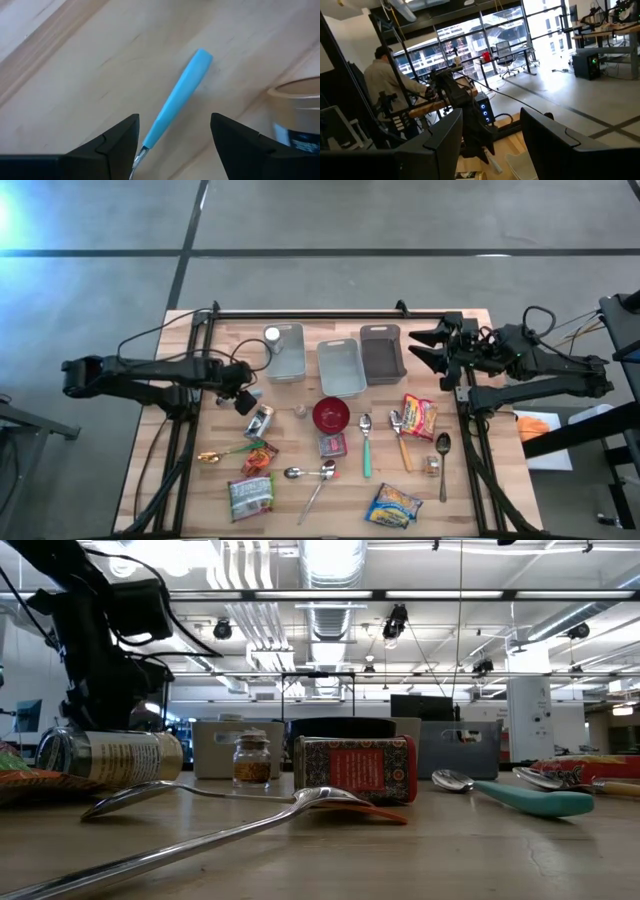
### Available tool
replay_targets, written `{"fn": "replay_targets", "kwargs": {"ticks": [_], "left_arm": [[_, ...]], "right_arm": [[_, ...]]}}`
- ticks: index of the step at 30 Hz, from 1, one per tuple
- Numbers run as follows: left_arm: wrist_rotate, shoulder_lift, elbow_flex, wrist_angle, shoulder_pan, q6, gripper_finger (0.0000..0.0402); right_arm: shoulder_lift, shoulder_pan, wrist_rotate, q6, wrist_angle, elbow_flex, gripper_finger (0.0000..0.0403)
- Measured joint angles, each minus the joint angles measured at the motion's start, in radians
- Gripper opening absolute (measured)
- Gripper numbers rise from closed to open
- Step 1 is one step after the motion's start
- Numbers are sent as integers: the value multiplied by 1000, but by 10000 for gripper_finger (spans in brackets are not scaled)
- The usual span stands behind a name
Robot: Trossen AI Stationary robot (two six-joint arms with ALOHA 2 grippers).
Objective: Pick & Place Food Item
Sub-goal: Put the light blue spoon into the right white bin
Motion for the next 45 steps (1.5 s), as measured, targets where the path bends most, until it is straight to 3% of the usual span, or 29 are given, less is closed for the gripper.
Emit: {"fn": "replay_targets", "kwargs": {"ticks": [8, 13, 16, 22, 23, 35, 41, 45], "left_arm": [[-4, 207, 23, 10, 8, 3, 248], [6, 271, 61, -7, 8, 37, 233], [19, 274, 76, -10, 8, 57, 188], [59, 276, 80, -1, 8, 56, 33], [59, 275, 80, -2, 8, 52, 23], [100, 244, 106, -78, 9, -55, 23], [86, 172, 242, -201, 9, -101, 23], [9, 159, 402, -378, 9, -116, 23]], "right_arm": [[0, 0, -4, 21, 0, 0, 196], [-1, 0, -5, 27, 0, 0, 196], [-1, 0, -6, 27, 0, 0, 196], [-1, 0, -11, 27, 0, 0, 196], [-1, 0, -20, 27, 0, 0, 196], [-1, 0, -31, 27, 0, 0, 196], [0, 0, -31, 27, 0, 0, 196], [0, 0, -31, 27, 0, 0, 196]]}}
